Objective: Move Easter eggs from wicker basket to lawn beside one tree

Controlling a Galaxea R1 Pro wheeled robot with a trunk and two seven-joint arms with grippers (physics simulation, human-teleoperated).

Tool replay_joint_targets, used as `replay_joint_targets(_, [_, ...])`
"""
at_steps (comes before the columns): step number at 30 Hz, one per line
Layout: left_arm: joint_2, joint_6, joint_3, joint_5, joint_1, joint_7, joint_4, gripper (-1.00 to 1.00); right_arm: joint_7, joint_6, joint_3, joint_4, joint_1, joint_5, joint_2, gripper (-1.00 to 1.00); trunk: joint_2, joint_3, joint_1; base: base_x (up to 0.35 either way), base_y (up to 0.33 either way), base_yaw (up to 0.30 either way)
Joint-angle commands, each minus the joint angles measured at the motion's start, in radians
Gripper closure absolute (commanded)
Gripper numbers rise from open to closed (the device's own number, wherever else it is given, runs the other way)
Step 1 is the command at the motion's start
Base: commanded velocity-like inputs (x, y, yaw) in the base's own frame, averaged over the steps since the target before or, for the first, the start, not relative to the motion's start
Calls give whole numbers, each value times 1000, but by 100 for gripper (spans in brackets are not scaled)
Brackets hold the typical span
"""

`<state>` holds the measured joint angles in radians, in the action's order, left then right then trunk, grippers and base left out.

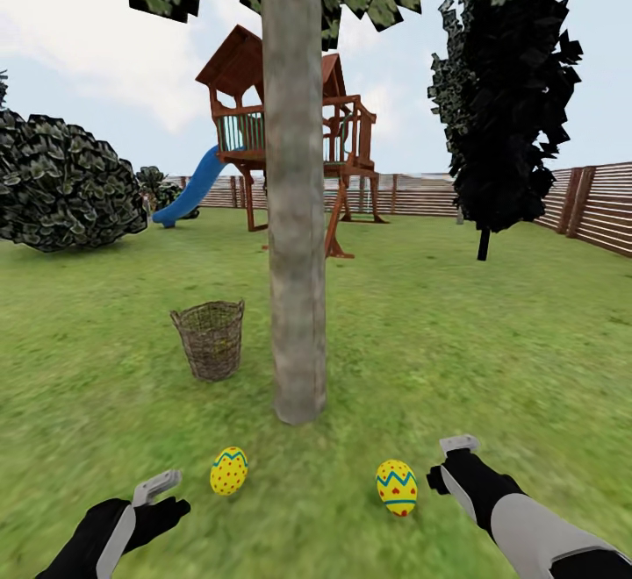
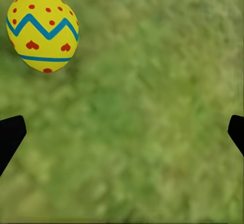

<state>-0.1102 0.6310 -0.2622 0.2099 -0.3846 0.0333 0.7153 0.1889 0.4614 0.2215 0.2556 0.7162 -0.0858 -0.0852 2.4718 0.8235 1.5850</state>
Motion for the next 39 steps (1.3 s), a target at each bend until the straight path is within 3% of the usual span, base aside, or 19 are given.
replay_joint_targets(1, [0, 6, -3, 0, 0, 3, 1, -100, 5, 7, 7, 2, 0, -9, -1, -100, -7, -1, -4, 0, 0, 0])
replay_joint_targets(14, [1, 6, -2, 0, 0, 3, 1, -100, 6, 8, 8, 1, 0, -8, -1, -100, -98, -23, -54, 0, 0, 0])
replay_joint_targets(39, [1, 7, -3, 0, 0, 2, 1, -100, 6, 2, 9, -7, 0, -8, 1, -100, -273, -111, -150, 0, 0, 0])
